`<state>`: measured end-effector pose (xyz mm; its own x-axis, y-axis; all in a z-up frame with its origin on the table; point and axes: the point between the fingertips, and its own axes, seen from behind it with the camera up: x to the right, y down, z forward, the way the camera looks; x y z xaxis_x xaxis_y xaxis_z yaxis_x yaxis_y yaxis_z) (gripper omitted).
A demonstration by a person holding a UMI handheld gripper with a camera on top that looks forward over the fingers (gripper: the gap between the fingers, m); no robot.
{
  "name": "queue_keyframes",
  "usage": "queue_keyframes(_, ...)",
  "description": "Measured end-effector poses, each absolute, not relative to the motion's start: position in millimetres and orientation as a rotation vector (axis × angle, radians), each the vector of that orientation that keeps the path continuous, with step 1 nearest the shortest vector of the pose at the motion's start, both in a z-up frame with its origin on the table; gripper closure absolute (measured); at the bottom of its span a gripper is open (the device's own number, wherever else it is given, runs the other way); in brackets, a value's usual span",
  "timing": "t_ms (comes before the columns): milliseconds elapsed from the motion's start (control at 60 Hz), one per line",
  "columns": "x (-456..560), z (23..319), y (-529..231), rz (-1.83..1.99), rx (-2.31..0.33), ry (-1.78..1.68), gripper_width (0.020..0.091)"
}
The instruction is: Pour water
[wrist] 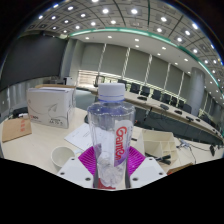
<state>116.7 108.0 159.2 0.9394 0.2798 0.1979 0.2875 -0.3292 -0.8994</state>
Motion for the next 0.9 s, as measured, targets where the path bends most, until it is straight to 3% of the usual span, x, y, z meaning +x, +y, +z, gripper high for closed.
queue_keyframes(350,114.7,77.4,102.8,0.221,-1.991,-0.292,0.0743)
queue_keyframes(450,118.0,78.9,101.1,0.225,-1.960,-0.283,0.0737)
queue_keyframes(650,120.1,76.7,96.5,0.190,-1.969,-0.249,0.0565)
queue_keyframes(683,120.4,71.3,94.6,0.188,-2.002,-0.244,0.0480)
queue_keyframes(750,121.0,61.1,86.3,0.191,-2.066,-0.229,0.0228)
queue_keyframes(800,125.8,60.8,80.5,0.178,-2.090,-0.198,0.0271)
queue_keyframes(900,135.5,69.3,59.6,0.111,-2.135,-0.151,0.0246)
